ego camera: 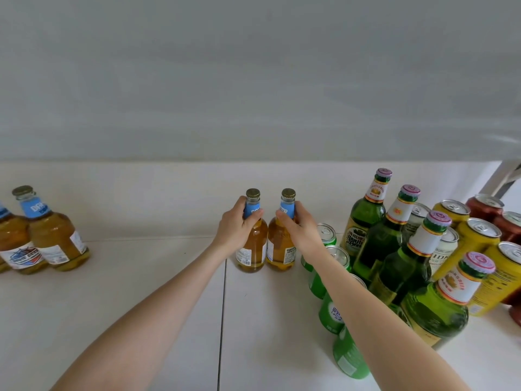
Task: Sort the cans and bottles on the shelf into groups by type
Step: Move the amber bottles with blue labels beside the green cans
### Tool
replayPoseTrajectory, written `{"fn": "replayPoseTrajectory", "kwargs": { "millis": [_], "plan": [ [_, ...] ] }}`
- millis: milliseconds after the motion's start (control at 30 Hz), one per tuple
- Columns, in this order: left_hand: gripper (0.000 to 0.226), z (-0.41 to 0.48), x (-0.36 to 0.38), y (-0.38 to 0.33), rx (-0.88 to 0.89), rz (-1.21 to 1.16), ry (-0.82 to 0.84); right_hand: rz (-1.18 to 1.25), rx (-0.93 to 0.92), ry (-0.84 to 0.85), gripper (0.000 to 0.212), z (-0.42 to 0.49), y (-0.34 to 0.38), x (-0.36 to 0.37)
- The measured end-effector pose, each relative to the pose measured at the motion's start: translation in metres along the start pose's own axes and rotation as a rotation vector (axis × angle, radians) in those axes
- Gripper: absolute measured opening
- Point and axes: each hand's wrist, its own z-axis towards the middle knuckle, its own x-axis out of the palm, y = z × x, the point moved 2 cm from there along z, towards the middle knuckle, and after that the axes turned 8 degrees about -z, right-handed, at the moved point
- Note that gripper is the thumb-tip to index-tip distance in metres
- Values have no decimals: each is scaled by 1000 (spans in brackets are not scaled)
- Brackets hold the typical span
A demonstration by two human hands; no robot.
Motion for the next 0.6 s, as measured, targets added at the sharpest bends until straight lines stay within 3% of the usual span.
{"fn": "replayPoseTrajectory", "kwargs": {
  "millis": [233, 600],
  "plan": [
    [27, 3, 4, 0, 2, -14, 0, -13, 16, -15, 9, 5, -4, 0],
    [38, -3, 1, -8, -66, -46, 50, -55, 103, 9, 22, 4, 0, 0]
  ]
}}
